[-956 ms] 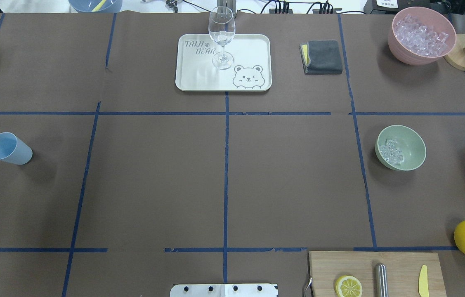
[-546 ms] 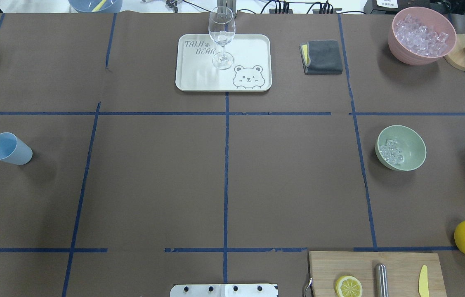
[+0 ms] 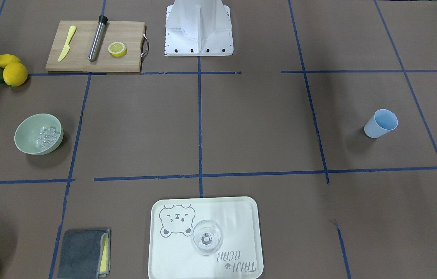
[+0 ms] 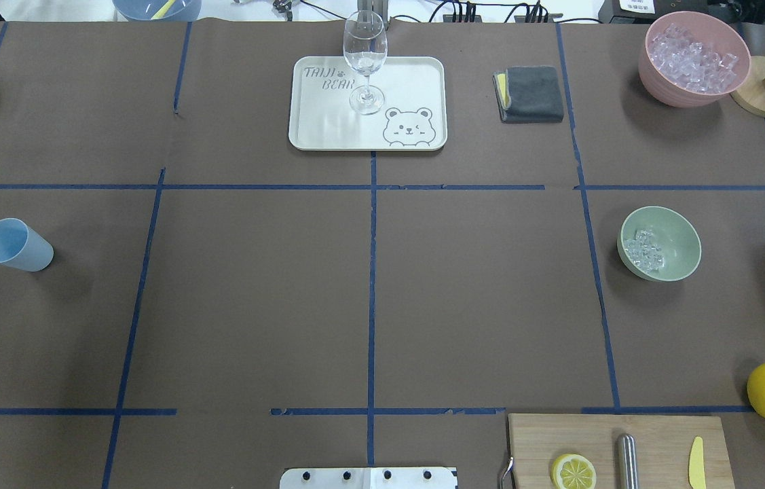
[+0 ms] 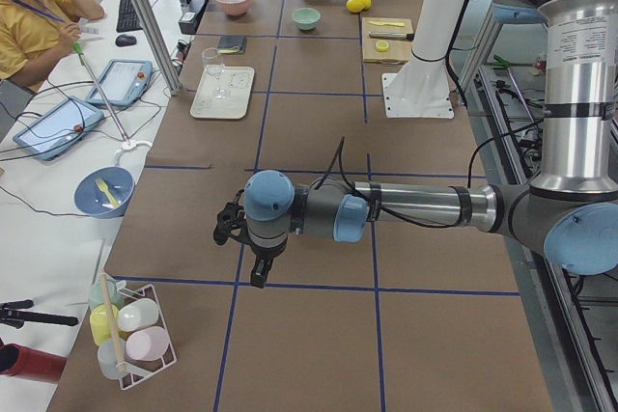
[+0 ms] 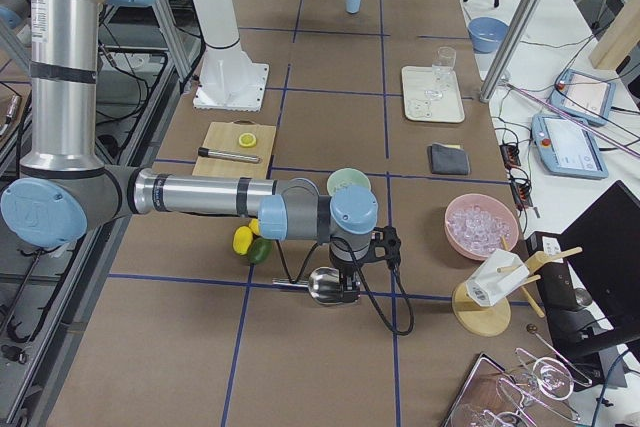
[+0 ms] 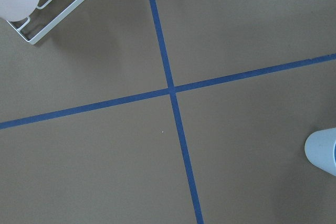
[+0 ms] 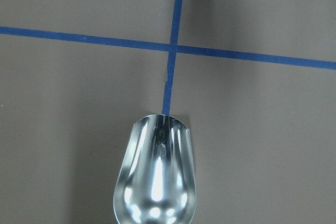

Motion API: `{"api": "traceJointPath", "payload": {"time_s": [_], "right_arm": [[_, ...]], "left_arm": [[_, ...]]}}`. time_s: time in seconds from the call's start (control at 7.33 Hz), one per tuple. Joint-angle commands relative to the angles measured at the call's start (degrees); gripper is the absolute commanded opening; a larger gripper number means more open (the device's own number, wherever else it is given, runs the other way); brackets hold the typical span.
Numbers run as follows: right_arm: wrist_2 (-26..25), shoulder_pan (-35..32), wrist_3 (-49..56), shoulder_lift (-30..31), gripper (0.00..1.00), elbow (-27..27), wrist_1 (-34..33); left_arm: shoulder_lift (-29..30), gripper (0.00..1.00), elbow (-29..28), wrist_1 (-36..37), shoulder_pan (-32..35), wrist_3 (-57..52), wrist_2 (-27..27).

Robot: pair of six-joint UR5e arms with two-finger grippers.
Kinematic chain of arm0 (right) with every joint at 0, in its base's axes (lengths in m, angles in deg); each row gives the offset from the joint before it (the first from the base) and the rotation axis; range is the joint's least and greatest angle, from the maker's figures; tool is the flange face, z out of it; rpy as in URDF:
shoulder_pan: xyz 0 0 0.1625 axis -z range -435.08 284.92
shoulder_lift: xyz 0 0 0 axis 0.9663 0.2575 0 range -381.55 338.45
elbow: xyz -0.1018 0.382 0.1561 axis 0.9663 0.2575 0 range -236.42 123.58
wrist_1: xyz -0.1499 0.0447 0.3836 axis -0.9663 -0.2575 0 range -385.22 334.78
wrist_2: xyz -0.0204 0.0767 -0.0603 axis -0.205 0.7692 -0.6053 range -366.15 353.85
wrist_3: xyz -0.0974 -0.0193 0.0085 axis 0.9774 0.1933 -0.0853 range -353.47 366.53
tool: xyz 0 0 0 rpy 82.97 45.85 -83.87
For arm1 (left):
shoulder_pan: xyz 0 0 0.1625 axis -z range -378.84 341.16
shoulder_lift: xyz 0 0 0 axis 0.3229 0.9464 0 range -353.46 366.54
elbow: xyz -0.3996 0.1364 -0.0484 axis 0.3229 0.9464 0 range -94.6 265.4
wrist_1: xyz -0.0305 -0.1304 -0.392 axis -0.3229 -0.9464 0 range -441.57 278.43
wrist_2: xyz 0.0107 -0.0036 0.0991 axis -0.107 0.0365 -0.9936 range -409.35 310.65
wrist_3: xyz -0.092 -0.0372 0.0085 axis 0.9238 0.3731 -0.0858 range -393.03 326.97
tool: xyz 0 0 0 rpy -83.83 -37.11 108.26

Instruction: Pour ice into bowl

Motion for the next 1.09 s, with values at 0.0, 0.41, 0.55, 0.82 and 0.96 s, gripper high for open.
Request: {"api": "traceJointPath", "payload": {"time_s": [0.0, 0.41, 0.55, 0.82, 0.96], "right_arm": [[0.0, 0.6, -0.4, -0.1, 1.00, 0.0, 0.1], [0.0, 0.9, -0.5, -0.6, 1.00, 0.0, 0.1], [0.0, 0.9, -0.5, -0.6, 1.00, 0.0, 0.1], [0.0, 1.0, -0.5, -0.6, 1.00, 0.0, 0.1], [-0.2, 1.1, -0.5, -0.6, 1.00, 0.0, 0.1]], "left_arm": [[0.0, 1.00, -0.1, -0.8, 0.0, 0.0, 0.0], [0.0, 1.00, -0.3, -1.9, 0.0, 0.0, -0.1], [0.0, 1.00, -0.3, -1.9, 0.0, 0.0, -0.1], [0.0, 1.00, -0.3, -1.9, 0.0, 0.0, -0.1], [0.0, 1.00, -0.3, -1.9, 0.0, 0.0, -0.1]]}}
